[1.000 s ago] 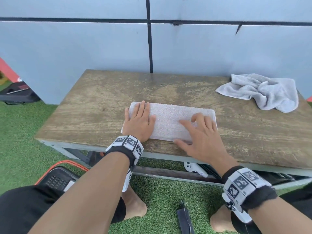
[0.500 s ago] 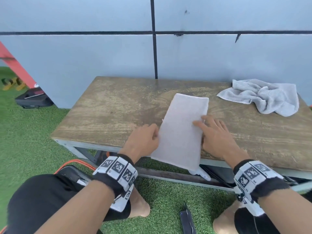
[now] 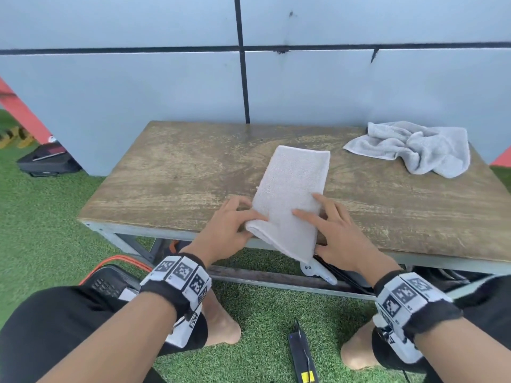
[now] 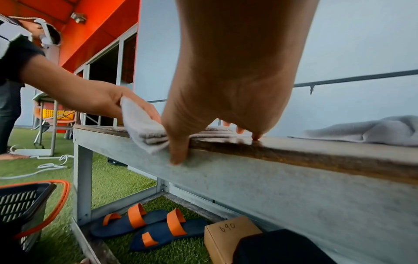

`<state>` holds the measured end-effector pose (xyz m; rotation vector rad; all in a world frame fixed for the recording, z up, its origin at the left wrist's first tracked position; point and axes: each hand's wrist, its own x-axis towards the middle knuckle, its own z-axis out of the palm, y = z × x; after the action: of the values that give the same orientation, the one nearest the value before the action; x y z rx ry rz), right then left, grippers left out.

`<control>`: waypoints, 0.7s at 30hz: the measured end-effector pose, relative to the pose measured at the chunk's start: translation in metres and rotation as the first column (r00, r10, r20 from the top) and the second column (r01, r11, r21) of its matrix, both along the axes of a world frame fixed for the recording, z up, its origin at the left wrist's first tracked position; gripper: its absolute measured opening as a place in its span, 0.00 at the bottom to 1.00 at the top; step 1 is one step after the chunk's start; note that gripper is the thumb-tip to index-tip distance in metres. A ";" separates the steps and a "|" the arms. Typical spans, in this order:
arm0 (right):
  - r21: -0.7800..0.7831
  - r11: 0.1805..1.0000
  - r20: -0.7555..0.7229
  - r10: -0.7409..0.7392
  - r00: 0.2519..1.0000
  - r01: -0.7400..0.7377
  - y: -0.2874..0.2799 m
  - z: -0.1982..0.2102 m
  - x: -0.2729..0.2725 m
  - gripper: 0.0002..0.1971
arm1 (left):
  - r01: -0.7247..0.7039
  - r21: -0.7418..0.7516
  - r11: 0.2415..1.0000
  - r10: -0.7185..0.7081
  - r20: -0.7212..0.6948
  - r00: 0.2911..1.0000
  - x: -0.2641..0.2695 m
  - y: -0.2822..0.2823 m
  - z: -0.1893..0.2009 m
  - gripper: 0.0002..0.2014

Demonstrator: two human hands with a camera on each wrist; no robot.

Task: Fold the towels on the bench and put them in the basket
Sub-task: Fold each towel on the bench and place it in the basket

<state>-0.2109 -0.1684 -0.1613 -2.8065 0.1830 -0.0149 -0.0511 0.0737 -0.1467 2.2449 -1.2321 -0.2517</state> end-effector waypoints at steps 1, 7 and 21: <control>0.015 1.000 0.050 -0.005 0.999 0.004 0.000 -0.001 0.000 0.37 | -0.001 -0.071 0.997 -0.002 -0.047 0.999 0.000 -0.001 0.003 0.14; 0.321 0.943 0.300 -0.020 0.954 -0.082 0.012 0.015 -0.001 0.14 | -0.143 -0.203 0.969 0.074 -0.313 0.947 -0.018 -0.005 0.038 0.09; 0.565 0.750 -0.072 -0.372 0.925 0.345 -0.001 0.029 0.056 0.22 | -0.421 -0.156 0.894 0.374 -0.259 0.891 0.013 -0.058 0.014 0.19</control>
<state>-0.1550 -0.1698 -0.1320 -2.1284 0.6109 -0.0972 -0.0383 0.0158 -0.1324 2.1570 -0.6256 -0.1963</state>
